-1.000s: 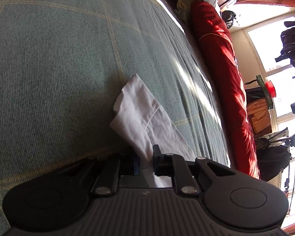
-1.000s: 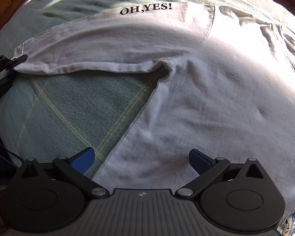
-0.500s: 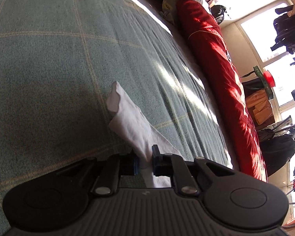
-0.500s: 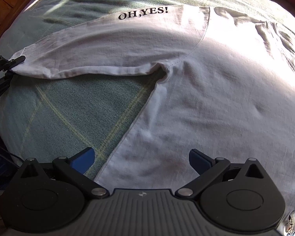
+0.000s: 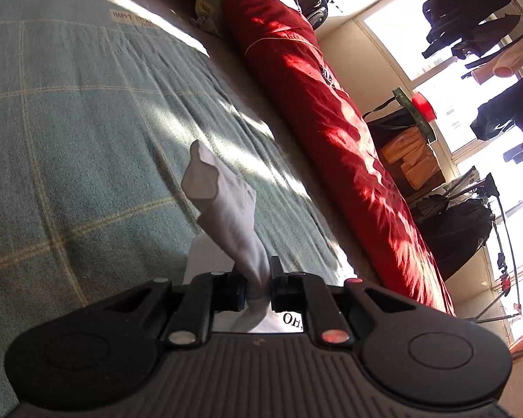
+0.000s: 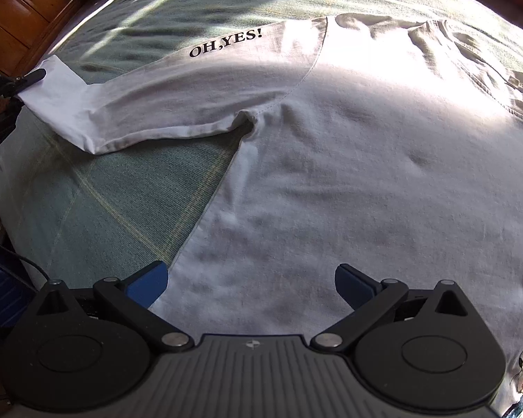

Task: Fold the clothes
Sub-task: 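Lift the cuff and carry the shirt side over the body with the left gripper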

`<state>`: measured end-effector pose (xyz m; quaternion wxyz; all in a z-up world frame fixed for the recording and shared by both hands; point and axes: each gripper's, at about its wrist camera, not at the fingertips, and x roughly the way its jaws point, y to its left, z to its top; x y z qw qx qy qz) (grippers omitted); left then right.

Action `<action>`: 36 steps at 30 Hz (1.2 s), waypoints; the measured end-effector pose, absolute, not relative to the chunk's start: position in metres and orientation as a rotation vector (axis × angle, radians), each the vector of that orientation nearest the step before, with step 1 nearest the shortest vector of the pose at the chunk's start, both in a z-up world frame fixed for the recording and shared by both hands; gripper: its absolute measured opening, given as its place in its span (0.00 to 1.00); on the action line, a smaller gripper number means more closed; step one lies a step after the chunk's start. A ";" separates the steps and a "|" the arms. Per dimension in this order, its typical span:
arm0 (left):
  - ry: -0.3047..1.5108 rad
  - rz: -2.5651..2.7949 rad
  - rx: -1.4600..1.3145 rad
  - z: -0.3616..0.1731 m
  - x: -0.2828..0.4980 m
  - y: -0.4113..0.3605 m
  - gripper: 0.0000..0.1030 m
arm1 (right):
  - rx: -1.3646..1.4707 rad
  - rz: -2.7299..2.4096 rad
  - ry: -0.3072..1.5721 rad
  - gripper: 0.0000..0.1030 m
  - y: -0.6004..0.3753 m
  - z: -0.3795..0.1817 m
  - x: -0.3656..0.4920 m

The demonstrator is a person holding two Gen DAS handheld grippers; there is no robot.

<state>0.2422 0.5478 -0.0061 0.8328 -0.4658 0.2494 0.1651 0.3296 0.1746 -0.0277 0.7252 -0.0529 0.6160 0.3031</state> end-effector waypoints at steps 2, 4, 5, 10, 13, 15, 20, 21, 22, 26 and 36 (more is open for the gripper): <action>0.530 0.324 -0.970 0.001 0.252 0.533 0.10 | -0.104 0.670 1.342 1.00 0.160 -0.024 0.329; 0.528 0.296 -0.954 0.008 0.261 0.517 0.10 | -0.098 0.674 1.325 1.00 0.146 -0.021 0.327; 0.526 0.288 -0.948 0.011 0.265 0.510 0.10 | -0.097 0.678 1.318 1.00 0.139 -0.020 0.327; 0.516 0.253 -0.922 0.026 0.285 0.472 0.10 | -0.085 0.688 1.293 1.00 0.105 -0.017 0.328; 0.517 0.225 -0.914 0.030 0.296 0.446 0.10 | -0.074 0.685 1.286 1.00 0.080 -0.013 0.329; 0.520 0.205 -0.910 0.032 0.305 0.428 0.10 | -0.079 0.676 1.286 1.00 0.063 -0.012 0.329; 0.531 0.146 -0.893 0.036 0.326 0.382 0.10 | -0.106 0.657 1.269 1.00 0.022 -0.009 0.327; 0.535 0.136 -0.886 0.036 0.331 0.373 0.10 | -0.110 0.656 1.261 1.00 0.014 -0.008 0.327; 0.539 0.126 -0.879 0.036 0.335 0.364 0.10 | -0.109 0.657 1.253 1.00 0.007 -0.007 0.327; 0.551 0.098 -0.871 0.035 0.348 0.332 0.10 | -0.109 0.658 1.219 1.00 -0.022 -0.005 0.325; 0.590 0.033 -0.830 0.033 0.373 0.273 0.10 | -0.009 0.603 1.185 1.00 -0.081 -0.006 0.322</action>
